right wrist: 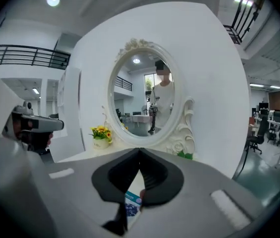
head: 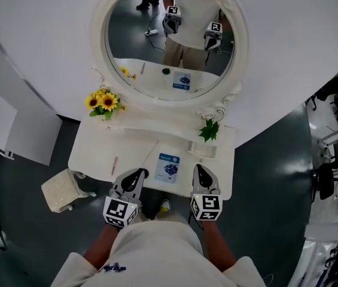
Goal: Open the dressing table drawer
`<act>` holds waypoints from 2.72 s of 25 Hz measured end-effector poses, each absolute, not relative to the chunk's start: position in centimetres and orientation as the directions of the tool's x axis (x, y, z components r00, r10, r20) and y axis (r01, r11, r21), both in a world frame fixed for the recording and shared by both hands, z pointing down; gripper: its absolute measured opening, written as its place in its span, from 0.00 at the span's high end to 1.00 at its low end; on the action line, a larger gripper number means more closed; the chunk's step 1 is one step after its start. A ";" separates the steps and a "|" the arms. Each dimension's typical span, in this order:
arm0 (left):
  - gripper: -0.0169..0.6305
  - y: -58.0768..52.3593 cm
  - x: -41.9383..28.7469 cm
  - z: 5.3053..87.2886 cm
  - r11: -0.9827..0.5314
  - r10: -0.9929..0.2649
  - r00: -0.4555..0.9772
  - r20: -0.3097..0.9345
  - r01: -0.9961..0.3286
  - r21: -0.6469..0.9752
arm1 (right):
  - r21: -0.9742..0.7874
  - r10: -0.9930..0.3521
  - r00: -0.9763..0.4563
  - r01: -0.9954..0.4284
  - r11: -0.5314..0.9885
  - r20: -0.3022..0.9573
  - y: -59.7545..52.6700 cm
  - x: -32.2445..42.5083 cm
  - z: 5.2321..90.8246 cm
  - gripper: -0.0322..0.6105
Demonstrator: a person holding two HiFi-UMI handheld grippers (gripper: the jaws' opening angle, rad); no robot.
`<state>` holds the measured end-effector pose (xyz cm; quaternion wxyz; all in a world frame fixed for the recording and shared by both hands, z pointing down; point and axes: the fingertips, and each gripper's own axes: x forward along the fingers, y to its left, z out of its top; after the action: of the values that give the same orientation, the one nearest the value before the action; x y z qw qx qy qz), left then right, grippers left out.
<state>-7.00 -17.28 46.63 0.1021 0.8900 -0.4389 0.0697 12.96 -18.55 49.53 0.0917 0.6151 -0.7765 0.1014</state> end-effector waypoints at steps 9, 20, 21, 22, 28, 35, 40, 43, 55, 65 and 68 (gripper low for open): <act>0.96 -14.5 -15.4 42.4 -0.612 -0.782 0.615 0.104 -0.789 0.056 | 0.033 -0.947 -0.317 -0.947 0.319 0.050 -16.3 1.4 39.8 0.93; 0.96 -12.2 -22.8 41.7 -0.606 -0.785 0.611 0.098 -0.791 0.081 | 0.017 -0.955 -0.294 -0.956 0.294 0.032 -11.6 -3.3 38.9 0.93; 0.96 -12.0 -23.0 41.5 -0.607 -0.785 0.612 0.094 -0.790 0.079 | 0.014 -0.957 -0.290 -0.957 0.290 0.030 -11.3 -3.4 38.7 0.93; 0.96 -11.9 -23.2 41.3 -0.609 -0.784 0.614 0.090 -0.789 0.077 | 0.012 -0.958 -0.287 -0.958 0.287 0.026 -11.2 -3.5 38.5 0.93; 0.96 -11.0 -23.3 40.9 -0.631 -0.768 0.635 0.082 -0.772 0.076 | 0.013 -0.959 -0.283 -0.959 0.283 0.003 -10.5 -4.4 37.6 0.93; 0.96 -10.5 -23.4 40.9 -0.641 -0.760 0.646 0.075 -0.764 0.080 | 0.021 -0.959 -0.283 -0.959 0.283 0.002 -10.0 -4.9 37.4 0.93; 0.96 -10.3 -23.6 40.5 -0.643 -0.758 0.647 0.078 -0.762 0.079 | 0.030 -0.958 -0.286 -0.958 0.286 0.007 -10.0 -5.1 37.3 0.93; 0.96 -10.3 -23.9 40.8 -0.640 -0.760 0.645 0.078 -0.764 0.083 | 0.032 -0.957 -0.290 -0.956 0.290 0.008 -10.1 -5.4 37.5 0.93; 0.96 -10.3 -24.6 41.2 -0.630 -0.766 0.637 0.088 -0.771 0.091 | 0.038 -0.951 -0.309 -0.950 0.309 0.013 -10.4 -6.1 37.1 0.93; 0.96 -10.1 -24.4 41.5 -0.634 -0.762 0.642 0.092 -0.767 0.096 | 0.044 -0.947 -0.320 -0.946 0.321 0.019 -10.4 -6.3 37.3 0.93; 0.96 -9.6 -24.3 40.7 -0.639 -0.755 0.651 0.080 -0.757 0.135 | 0.044 -0.946 -0.324 -0.945 0.325 0.024 -10.5 -6.4 37.6 0.93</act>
<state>-24.29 -9.65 40.75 0.0785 0.9053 -0.4175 0.0081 -6.42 -10.51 37.58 0.0227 0.5809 -0.8136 -0.0107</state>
